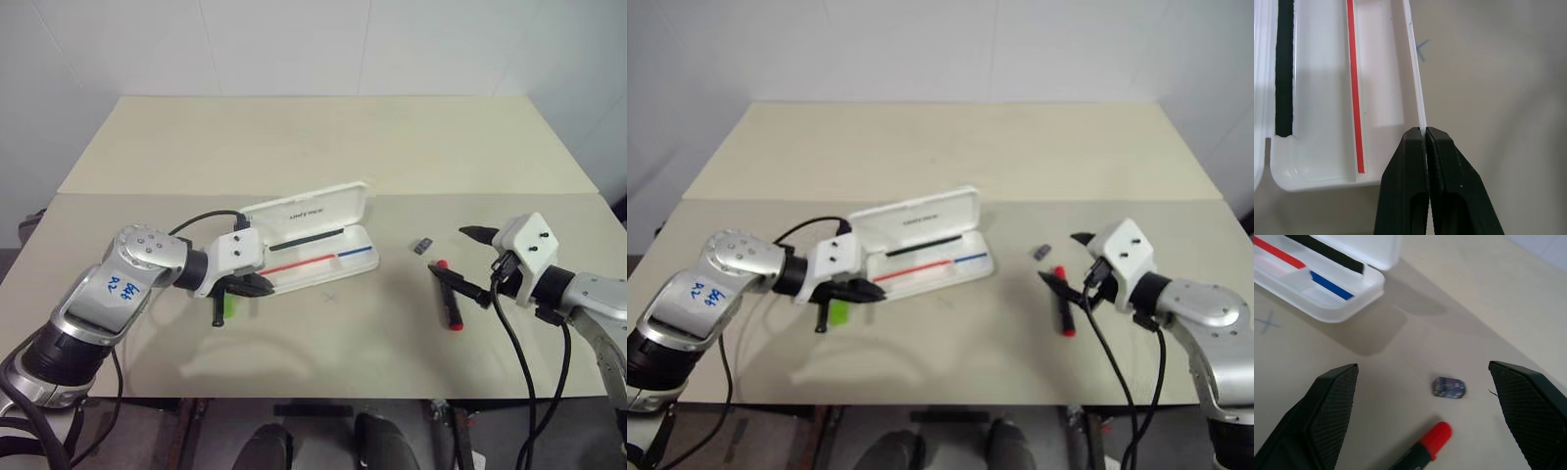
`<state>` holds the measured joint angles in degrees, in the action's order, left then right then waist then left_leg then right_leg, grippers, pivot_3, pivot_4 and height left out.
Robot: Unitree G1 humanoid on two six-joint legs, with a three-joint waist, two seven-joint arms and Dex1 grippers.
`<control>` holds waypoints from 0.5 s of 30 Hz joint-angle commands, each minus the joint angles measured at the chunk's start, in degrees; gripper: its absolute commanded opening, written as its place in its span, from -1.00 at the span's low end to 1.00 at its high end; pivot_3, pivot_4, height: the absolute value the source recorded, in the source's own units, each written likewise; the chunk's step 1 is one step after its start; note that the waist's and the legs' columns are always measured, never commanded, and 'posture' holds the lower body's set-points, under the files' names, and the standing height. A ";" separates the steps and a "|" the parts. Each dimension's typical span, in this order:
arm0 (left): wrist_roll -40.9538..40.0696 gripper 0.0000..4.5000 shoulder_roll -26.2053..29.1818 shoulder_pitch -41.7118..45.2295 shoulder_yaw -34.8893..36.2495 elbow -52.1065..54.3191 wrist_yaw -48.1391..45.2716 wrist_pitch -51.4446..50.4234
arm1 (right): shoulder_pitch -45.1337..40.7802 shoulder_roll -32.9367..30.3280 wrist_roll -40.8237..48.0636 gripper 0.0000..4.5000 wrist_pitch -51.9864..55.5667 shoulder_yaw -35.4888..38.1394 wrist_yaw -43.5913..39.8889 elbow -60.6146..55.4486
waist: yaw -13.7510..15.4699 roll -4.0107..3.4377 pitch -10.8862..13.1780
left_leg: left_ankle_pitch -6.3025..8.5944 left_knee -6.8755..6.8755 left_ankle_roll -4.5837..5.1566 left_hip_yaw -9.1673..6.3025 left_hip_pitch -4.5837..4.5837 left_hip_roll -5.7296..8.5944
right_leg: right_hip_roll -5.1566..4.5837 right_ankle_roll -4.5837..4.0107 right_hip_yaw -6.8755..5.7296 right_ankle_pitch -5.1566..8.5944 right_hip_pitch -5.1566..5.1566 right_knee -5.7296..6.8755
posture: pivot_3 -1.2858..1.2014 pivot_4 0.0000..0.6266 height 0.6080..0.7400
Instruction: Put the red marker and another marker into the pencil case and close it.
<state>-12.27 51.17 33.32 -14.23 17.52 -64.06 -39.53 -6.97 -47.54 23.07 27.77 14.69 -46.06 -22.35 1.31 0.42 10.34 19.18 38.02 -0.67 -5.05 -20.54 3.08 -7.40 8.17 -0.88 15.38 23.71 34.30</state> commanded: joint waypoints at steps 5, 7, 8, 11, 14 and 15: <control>0.15 -0.98 2.18 -0.28 0.22 0.93 -3.84 5.14 | 5.87 -3.27 9.01 1.00 1.57 5.21 -7.81 -9.47 | 0.05 0.01 0.01 | 0.02 0.03 0.04 0.01 -0.02 0.01 | -0.01 0.07 0.01 -0.04 -0.02 -0.05 | 0.03 -0.52 1.00; 0.77 -0.98 2.11 -0.26 -0.15 0.03 -4.31 6.64 | 8.12 -3.69 10.75 1.00 1.50 5.62 -9.65 -11.51 | 0.08 0.02 0.01 | 0.02 0.04 0.05 0.01 -0.01 0.00 | 0.00 0.08 0.00 -0.04 -0.06 -0.24 | 0.03 -0.52 1.00; 0.98 -0.98 2.03 -0.20 -0.22 -0.28 -4.42 7.05 | 8.65 -3.86 11.15 1.00 1.42 5.73 -9.97 -11.89 | 0.08 0.02 0.01 | 0.03 0.04 0.06 0.01 -0.01 0.00 | 0.00 0.09 0.00 -0.05 -0.06 -0.29 | 0.03 -0.52 1.00; 1.77 -0.98 1.73 0.13 -0.99 -1.32 -5.32 8.67 | 11.29 -4.53 12.57 1.00 1.06 6.11 -11.85 -13.86 | 0.08 0.02 0.01 | 0.04 0.05 0.07 0.03 0.00 0.01 | -0.01 0.11 0.02 -0.06 -0.07 -0.30 | 0.03 -0.52 1.00; 2.82 -0.98 1.36 0.35 -1.95 -2.85 -5.93 10.63 | 14.02 -4.99 13.54 1.00 0.61 6.66 -13.60 -15.59 | 0.09 0.02 0.01 | 0.04 0.05 0.08 0.04 0.00 0.01 | 0.00 0.12 0.01 -0.07 -0.07 -0.28 | 0.03 -0.52 1.00; 3.18 -0.98 1.23 0.42 -2.23 -3.37 -6.01 11.24 | 14.75 -5.08 13.68 1.00 0.46 6.82 -14.02 -15.99 | 0.10 0.02 0.01 | 0.04 0.05 0.08 0.04 -0.01 0.01 | 0.00 0.12 0.01 -0.07 -0.06 -0.26 | 0.03 -0.52 1.00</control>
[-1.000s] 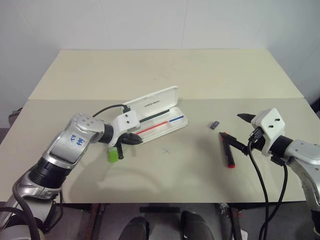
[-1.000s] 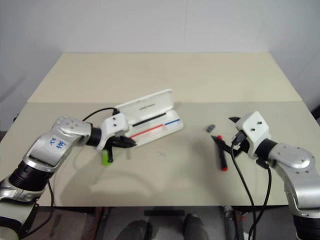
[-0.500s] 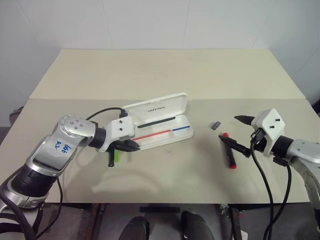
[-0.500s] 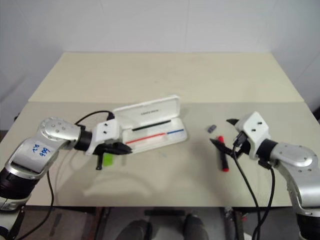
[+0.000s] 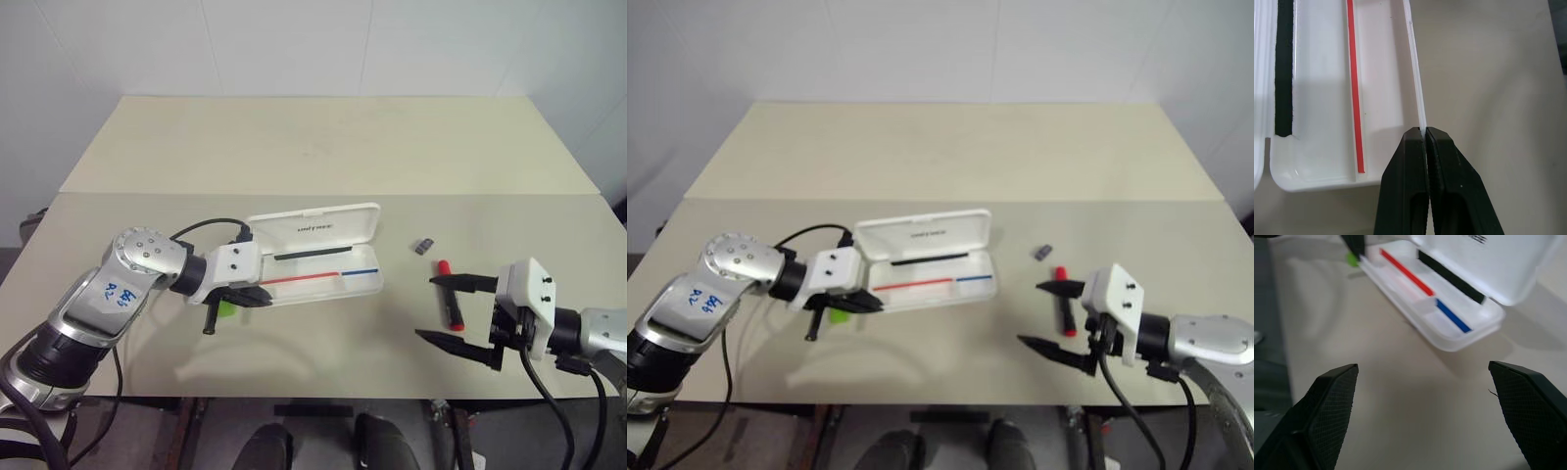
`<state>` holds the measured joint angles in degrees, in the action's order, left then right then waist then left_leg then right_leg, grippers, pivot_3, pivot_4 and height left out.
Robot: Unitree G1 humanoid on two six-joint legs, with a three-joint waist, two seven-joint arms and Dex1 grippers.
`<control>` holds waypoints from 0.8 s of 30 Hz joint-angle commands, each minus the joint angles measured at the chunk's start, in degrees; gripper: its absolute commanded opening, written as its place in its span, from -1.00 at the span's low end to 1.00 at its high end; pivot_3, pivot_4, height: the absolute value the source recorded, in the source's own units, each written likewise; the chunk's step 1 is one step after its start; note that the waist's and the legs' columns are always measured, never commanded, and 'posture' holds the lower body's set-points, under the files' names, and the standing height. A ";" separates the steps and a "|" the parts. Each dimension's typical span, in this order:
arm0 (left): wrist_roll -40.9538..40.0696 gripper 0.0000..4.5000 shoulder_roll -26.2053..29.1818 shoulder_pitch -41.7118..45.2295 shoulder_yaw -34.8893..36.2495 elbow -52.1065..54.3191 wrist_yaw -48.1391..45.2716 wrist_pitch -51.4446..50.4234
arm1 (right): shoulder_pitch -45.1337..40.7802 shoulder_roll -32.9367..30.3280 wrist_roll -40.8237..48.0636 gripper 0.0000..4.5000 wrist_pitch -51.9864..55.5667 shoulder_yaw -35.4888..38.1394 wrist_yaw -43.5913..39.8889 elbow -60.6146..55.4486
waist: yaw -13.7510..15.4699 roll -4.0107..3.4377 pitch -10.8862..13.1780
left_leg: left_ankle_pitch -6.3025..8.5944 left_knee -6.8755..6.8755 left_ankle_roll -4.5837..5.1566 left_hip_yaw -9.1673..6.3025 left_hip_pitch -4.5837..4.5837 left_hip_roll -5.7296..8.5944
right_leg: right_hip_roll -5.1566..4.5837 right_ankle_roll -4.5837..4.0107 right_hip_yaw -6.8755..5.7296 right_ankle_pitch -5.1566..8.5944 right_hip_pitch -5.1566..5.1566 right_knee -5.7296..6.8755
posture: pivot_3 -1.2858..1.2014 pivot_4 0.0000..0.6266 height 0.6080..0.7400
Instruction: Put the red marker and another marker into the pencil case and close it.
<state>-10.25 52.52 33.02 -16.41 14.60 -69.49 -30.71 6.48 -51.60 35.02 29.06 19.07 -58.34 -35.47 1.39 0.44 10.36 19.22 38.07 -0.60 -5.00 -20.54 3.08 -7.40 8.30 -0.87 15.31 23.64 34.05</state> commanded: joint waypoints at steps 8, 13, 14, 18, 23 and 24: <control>1.06 -0.98 -1.52 -0.62 -0.79 0.58 -1.34 3.04 | 5.33 -0.41 1.77 1.00 -0.87 3.61 -1.17 -4.78 | 0.03 0.01 0.00 | 0.02 0.03 0.03 0.01 -0.01 0.01 | -0.01 0.07 0.02 -0.04 -0.03 -0.01 | 0.03 -0.52 1.00; 1.09 -0.98 -2.42 -0.62 -1.25 1.10 -1.93 3.24 | 5.57 -0.39 1.94 1.00 -0.64 3.74 0.10 -5.16 | 0.00 0.01 0.00 | 0.02 0.05 0.03 0.02 0.00 0.00 | 0.00 0.07 0.03 -0.04 -0.03 -0.02 | 0.03 -0.52 1.00; 1.06 -0.98 -2.44 -0.61 -1.29 1.19 -1.97 3.14 | 5.60 -0.45 2.04 1.00 -0.60 3.77 0.21 -5.24 | 0.01 0.01 0.00 | 0.01 0.05 0.03 0.02 0.01 0.00 | 0.00 0.07 0.03 -0.04 -0.03 -0.02 | 0.03 -0.52 1.00; 1.15 -0.98 -2.31 -0.94 -1.86 1.46 -2.55 2.94 | 5.88 -0.60 3.06 1.00 -0.02 4.34 0.60 -5.96 | 0.03 0.01 0.00 | 0.01 0.07 0.03 0.02 0.01 0.00 | -0.01 0.07 0.04 -0.04 -0.03 -0.03 | 0.03 -0.52 1.00; 2.81 -0.98 -3.17 -1.42 -2.97 0.05 -1.58 4.33 | 7.56 -0.21 3.25 1.00 -0.80 4.37 0.02 -6.66 | 0.06 0.01 0.00 | 0.02 0.06 0.03 0.02 0.01 0.01 | 0.00 0.07 0.04 -0.04 -0.03 -0.01 | 0.03 -0.52 1.00; 3.03 -0.98 -3.18 -1.54 -3.07 -0.03 -1.60 4.62 | 7.71 -0.22 3.17 1.00 -0.92 4.17 -0.01 -6.71 | 0.10 0.01 0.00 | 0.02 0.07 0.03 0.02 0.01 0.01 | -0.01 0.07 0.04 -0.04 -0.03 -0.02 | 0.03 -0.52 1.00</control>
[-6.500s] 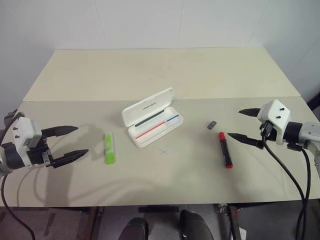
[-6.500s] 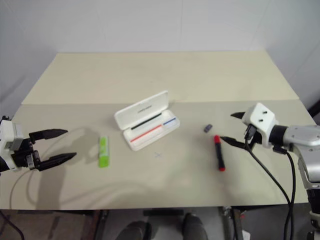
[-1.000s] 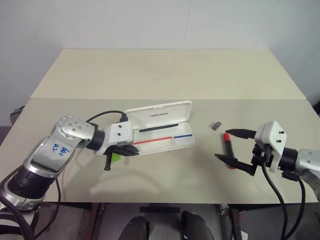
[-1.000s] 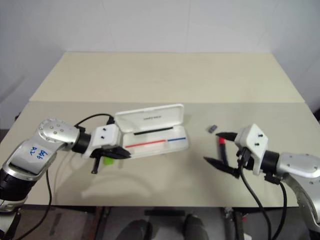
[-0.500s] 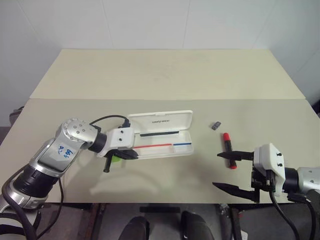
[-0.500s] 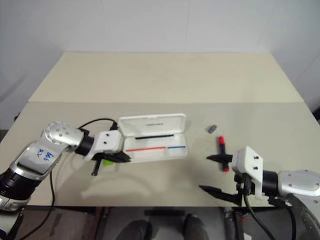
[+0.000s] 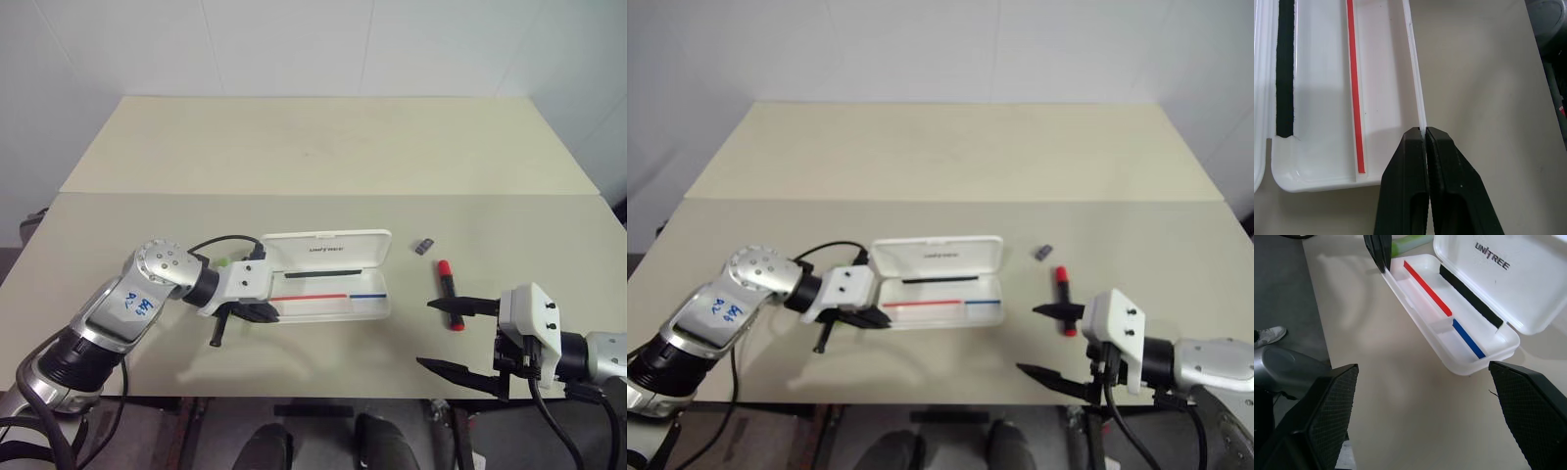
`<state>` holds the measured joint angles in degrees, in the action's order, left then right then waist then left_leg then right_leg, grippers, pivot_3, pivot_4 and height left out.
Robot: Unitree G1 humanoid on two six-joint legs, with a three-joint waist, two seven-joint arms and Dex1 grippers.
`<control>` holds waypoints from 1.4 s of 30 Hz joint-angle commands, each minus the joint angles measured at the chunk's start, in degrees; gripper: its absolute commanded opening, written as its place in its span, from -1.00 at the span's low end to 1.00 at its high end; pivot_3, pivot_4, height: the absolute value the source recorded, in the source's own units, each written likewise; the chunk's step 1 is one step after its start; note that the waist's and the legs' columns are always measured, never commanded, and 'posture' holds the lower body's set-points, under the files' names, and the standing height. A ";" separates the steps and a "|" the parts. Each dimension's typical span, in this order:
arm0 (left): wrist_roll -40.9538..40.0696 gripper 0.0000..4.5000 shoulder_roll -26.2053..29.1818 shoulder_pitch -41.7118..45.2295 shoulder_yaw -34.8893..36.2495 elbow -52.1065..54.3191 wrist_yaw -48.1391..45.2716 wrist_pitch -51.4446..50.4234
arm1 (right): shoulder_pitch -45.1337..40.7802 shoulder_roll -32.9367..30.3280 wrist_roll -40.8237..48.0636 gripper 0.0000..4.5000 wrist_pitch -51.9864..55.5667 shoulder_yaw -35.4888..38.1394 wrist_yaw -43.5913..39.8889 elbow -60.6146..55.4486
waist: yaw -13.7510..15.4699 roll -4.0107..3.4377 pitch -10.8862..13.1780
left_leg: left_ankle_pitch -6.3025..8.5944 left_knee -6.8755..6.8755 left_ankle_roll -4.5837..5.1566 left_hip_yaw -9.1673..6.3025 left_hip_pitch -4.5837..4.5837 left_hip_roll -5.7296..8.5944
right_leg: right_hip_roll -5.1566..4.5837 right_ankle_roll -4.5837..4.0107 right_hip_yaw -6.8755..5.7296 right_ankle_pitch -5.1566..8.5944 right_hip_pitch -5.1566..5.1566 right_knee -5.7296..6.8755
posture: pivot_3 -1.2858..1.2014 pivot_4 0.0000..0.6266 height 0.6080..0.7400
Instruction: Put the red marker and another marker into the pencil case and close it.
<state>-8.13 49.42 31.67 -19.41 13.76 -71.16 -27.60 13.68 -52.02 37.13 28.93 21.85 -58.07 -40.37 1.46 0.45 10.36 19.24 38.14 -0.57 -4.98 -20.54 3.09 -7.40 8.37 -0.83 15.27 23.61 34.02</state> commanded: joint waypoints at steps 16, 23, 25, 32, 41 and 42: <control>4.49 -0.98 -2.91 -1.35 -1.02 -1.80 1.98 5.09 | -0.42 4.45 -1.44 1.00 -3.77 -0.18 2.75 1.83 | 0.22 -0.01 0.00 | -0.03 0.08 0.04 0.00 0.05 0.09 | -0.08 0.04 0.03 -0.03 -0.08 -0.01 | 0.03 -0.52 1.00; 5.40 -0.98 -3.51 -1.06 -1.14 -2.68 2.14 5.57 | 0.00 6.59 -1.04 1.00 -4.15 0.57 4.00 2.64 | 0.28 -0.02 -0.01 | -0.07 0.10 0.10 -0.01 0.14 0.12 | -0.12 0.09 0.06 -0.09 -0.18 -0.02 | 0.03 -0.52 1.00; 5.67 -0.98 -3.87 -0.75 -1.29 -3.50 2.20 5.96 | -0.26 7.17 -1.35 1.00 -4.49 0.27 4.54 2.74 | 0.33 -0.03 -0.02 | -0.08 0.10 0.12 -0.01 0.16 0.13 | -0.13 0.08 0.06 -0.12 -0.21 -0.02 | 0.03 -0.52 1.00; 6.66 -0.98 -5.14 0.53 -1.37 -5.82 2.20 6.51 | -2.32 8.52 -2.23 1.00 -5.75 -1.50 6.19 3.53 | 0.63 -0.03 -0.02 | -0.15 0.08 0.35 -0.04 0.18 0.18 | -0.16 0.06 0.08 -0.38 -0.25 -0.07 | 0.03 -0.52 1.00; 6.45 -0.98 -5.64 1.21 -1.67 -7.15 0.59 7.33 | -2.55 8.59 -3.94 1.00 -6.98 -2.97 6.91 4.20 | 0.93 -0.04 -0.02 | -0.27 0.08 0.38 -0.04 0.18 0.18 | -0.15 -0.02 0.08 -0.57 -0.26 -0.07 | 0.03 -0.52 1.00; 6.13 -0.98 -5.60 1.21 -1.63 -6.97 0.10 7.33 | -2.69 8.61 -4.11 1.00 -7.04 -3.06 7.01 4.30 | 0.98 -0.03 -0.02 | -0.27 0.08 0.38 -0.04 0.18 0.18 | -0.15 -0.02 0.08 -0.58 -0.26 -0.07 | 0.03 -0.52 1.00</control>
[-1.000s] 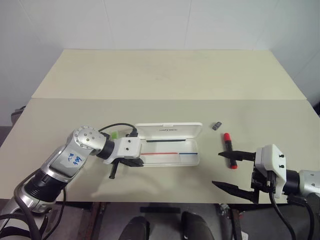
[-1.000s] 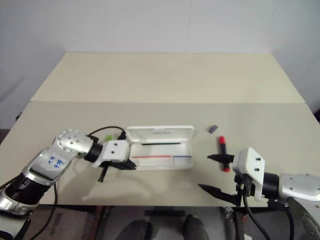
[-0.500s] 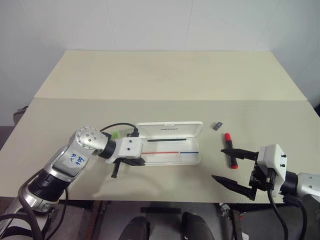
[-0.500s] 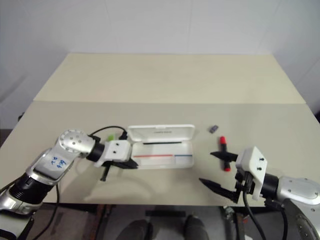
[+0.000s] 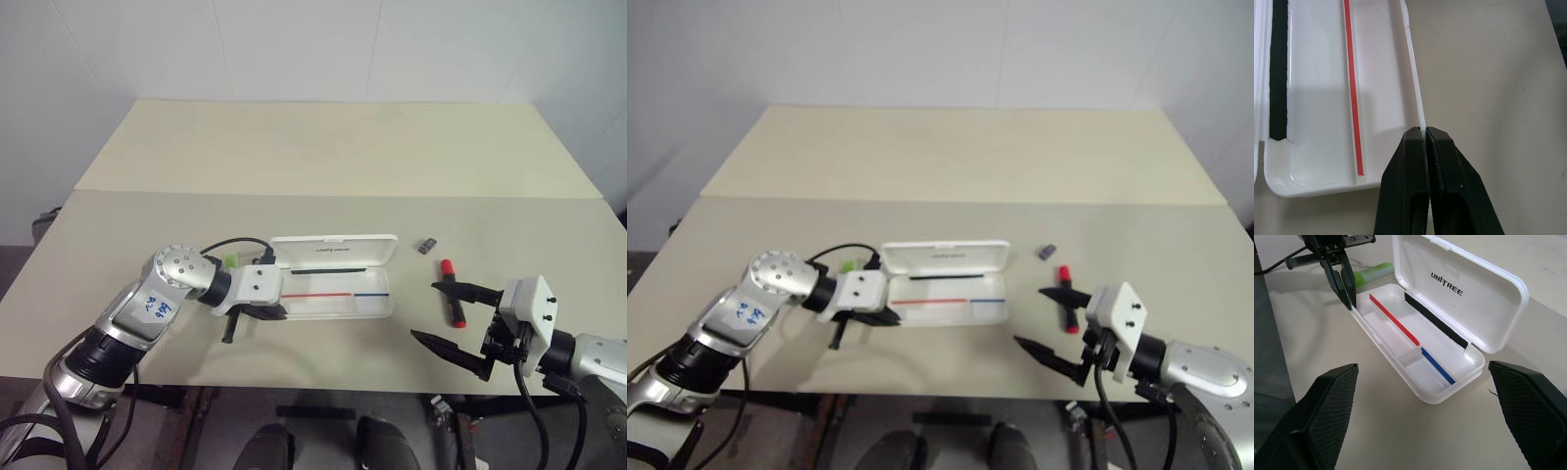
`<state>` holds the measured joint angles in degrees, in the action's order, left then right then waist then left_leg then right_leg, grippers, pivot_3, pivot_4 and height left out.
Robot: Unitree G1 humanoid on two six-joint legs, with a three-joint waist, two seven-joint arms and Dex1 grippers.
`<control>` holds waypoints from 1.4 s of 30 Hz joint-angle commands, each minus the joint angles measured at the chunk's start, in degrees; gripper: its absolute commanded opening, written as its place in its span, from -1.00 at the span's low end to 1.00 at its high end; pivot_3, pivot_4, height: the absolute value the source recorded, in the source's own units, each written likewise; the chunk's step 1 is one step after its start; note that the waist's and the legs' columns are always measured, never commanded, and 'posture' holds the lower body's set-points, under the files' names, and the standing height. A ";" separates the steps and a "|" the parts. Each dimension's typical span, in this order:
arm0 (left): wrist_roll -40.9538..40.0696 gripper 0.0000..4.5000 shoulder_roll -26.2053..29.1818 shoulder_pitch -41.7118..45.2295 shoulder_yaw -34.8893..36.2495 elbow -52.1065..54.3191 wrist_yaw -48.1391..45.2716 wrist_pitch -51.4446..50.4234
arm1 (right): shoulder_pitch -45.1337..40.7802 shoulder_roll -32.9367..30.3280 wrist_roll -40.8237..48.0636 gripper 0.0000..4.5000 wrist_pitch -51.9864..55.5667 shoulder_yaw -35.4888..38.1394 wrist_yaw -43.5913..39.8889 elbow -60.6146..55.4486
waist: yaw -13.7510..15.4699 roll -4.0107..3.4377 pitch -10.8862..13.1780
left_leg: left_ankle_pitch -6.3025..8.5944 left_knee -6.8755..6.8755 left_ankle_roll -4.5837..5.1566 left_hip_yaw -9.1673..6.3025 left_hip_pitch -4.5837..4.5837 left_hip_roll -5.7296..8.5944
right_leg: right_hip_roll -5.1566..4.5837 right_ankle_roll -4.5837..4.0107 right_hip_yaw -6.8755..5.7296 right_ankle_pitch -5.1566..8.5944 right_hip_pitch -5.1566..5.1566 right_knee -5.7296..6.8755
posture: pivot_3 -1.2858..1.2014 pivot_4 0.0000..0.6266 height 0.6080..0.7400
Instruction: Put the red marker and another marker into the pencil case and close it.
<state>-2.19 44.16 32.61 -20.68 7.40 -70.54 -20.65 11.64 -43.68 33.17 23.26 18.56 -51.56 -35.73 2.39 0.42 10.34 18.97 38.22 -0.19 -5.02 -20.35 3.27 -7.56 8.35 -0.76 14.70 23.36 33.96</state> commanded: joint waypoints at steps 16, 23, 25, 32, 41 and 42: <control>-3.87 -0.98 -2.07 0.12 0.24 -2.52 -6.50 1.24 | -1.14 0.15 -0.40 1.00 -1.35 -0.25 1.91 -0.20 | 0.23 0.00 0.00 | 0.02 -0.10 0.00 0.05 -0.09 0.00 | 0.01 0.02 0.00 0.01 0.04 -0.29 | 0.03 -0.52 1.00; -4.74 -0.28 -3.12 0.84 0.46 -4.11 -8.94 3.00 | -0.74 0.17 -0.64 1.00 -1.49 0.11 2.23 -0.23 | -0.14 0.01 0.00 | 0.02 -0.13 -0.02 0.09 -0.16 -0.02 | 0.03 0.02 0.00 0.02 0.10 -0.36 | 0.03 -0.52 1.00; -4.29 0.01 -3.47 1.34 0.45 -4.65 -8.63 2.70 | -0.55 0.24 -0.70 1.00 -1.58 0.16 2.36 -0.31 | -0.34 0.01 0.00 | 0.02 -0.13 -0.02 0.08 -0.17 -0.03 | 0.04 0.02 0.00 0.02 0.11 -0.35 | 0.03 -0.52 1.00; -4.60 0.87 -4.39 2.04 1.51 -4.33 -7.19 1.36 | -0.59 0.28 -0.96 1.00 -1.80 0.22 2.44 0.08 | -0.91 0.01 0.01 | 0.03 -0.11 0.00 0.08 -0.16 -0.03 | 0.04 0.02 0.00 0.02 0.11 -0.30 | 0.03 -0.52 1.00; -6.37 0.87 -3.06 1.16 3.15 1.00 -6.77 -1.39 | -1.99 -0.07 -1.38 1.00 -2.05 -0.28 2.12 1.52 | -0.95 0.01 0.01 | 0.03 -0.11 -0.01 0.07 -0.15 -0.05 | 0.05 0.02 0.01 0.02 0.13 -0.25 | 0.03 -0.52 1.00; -6.46 0.87 -2.95 1.08 3.32 1.59 -6.55 -1.56 | -2.23 -0.15 -1.40 1.00 -2.08 -0.35 1.99 1.77 | -0.95 0.01 0.01 | 0.03 -0.11 -0.01 0.07 -0.15 -0.05 | 0.05 0.02 0.02 0.02 0.13 -0.25 | 0.03 -0.52 1.00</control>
<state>-7.53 40.58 33.48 -18.93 6.60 -77.43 -21.97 9.98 -43.70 31.82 22.43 17.94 -49.35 -33.53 1.44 0.43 10.35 19.00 38.11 -0.19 -4.96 -20.50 3.22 -7.51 8.37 -0.74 14.72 23.49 33.71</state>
